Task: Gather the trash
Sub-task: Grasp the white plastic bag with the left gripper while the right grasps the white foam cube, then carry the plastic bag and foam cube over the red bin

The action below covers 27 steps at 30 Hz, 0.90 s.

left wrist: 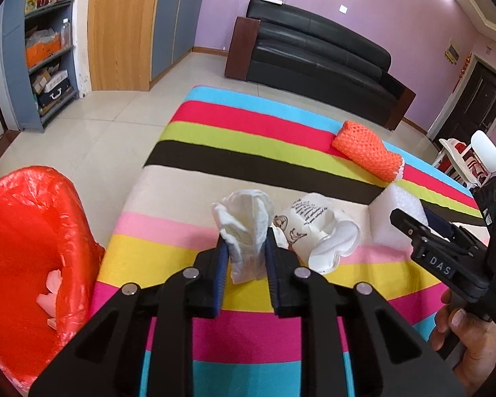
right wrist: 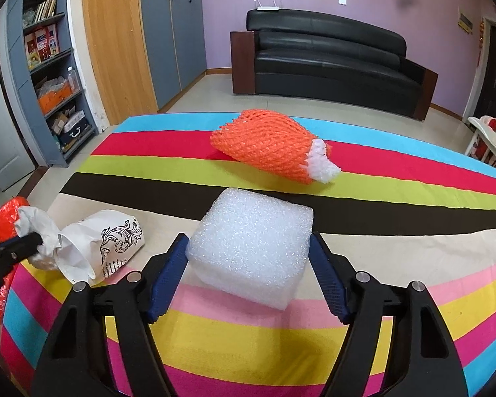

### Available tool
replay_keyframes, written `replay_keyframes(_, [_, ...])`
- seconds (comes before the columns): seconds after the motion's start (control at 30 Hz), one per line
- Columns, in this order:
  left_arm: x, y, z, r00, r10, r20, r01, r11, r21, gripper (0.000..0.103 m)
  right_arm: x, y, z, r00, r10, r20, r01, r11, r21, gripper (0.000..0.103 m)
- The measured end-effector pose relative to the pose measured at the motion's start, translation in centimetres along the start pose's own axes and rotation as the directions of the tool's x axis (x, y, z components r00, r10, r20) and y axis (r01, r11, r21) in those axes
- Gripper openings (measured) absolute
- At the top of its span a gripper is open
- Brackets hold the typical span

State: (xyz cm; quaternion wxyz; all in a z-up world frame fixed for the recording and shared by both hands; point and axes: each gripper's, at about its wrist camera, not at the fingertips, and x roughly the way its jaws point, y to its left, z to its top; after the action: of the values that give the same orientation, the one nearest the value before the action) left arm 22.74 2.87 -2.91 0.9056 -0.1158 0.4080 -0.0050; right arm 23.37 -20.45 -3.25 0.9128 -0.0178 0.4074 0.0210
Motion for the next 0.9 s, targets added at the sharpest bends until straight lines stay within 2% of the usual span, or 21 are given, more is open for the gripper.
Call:
replay_keyframes(0.3, [-2.3,0.7,0.4,0.999,0.019,0.049,-0.02,1.0,0.011,0.021,-0.8,-0.1,0.2,1.0,0.0,0.027,0.0,1.0,0.003,0.067])
replay_keyframes(0.9, [-6.5,3.2,1.2,0.99,0.046,0.13,-0.042,0.999,-0.031,0.021,-6.2,1.8,2.5,0.981,-0.002,0.192,0.01,0.999,-0.037,0.067])
